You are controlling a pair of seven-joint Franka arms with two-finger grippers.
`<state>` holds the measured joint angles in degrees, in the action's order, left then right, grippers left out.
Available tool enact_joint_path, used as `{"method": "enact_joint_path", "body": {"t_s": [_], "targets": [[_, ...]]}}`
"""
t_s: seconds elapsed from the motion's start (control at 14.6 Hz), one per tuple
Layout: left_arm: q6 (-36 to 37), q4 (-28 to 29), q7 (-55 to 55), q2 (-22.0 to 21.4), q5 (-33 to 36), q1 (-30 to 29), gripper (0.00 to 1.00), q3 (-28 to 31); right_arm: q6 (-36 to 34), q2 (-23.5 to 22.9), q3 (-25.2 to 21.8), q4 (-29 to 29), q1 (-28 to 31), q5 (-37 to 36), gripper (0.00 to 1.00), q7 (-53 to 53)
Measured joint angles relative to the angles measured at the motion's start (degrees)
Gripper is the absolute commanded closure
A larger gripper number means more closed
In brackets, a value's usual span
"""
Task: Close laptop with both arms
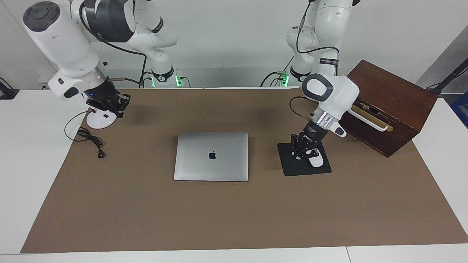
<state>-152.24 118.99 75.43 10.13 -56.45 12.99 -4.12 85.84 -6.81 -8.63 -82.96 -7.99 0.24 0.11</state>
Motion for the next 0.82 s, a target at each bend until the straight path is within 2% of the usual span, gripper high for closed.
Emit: {"method": "enact_joint_path", "body": {"t_s": [0.21,0.34,0.48,0.55,0.62,0.82], "targets": [[8.49,-4.98,-0.74,0.51,14.94,-2.7,1.0,0.04,-0.01,3.14,4.06,0.03,5.49,-3.1,0.98,-2.78],[13.91,-8.16,-3.03,0.69,22.92,-3.61,1.0,0.03,-0.08,5.11,6.32,0.01,8.28,-3.74,0.78,-3.45],[16.21,-9.83,-6.62,0.71,25.37,-3.82,1.0,0.05,-0.52,6.79,7.51,-0.05,9.12,-3.82,0.41,-3.46],[17.14,-10.24,-8.66,0.71,25.92,-3.87,1.0,0.06,-0.69,7.49,7.61,-0.12,9.13,-3.83,0.1,-3.46],[18.31,-10.59,-11.21,0.71,26.71,-4.03,1.0,0.05,-0.86,8.07,7.62,-0.23,9.16,-3.83,0.0,-3.46],[22.75,-11.8,-21.9,0.41,29.73,-5.72,1.0,0.13,-0.93,8.71,7.62,-0.68,9.21,-3.83,0.0,-3.45]]}}
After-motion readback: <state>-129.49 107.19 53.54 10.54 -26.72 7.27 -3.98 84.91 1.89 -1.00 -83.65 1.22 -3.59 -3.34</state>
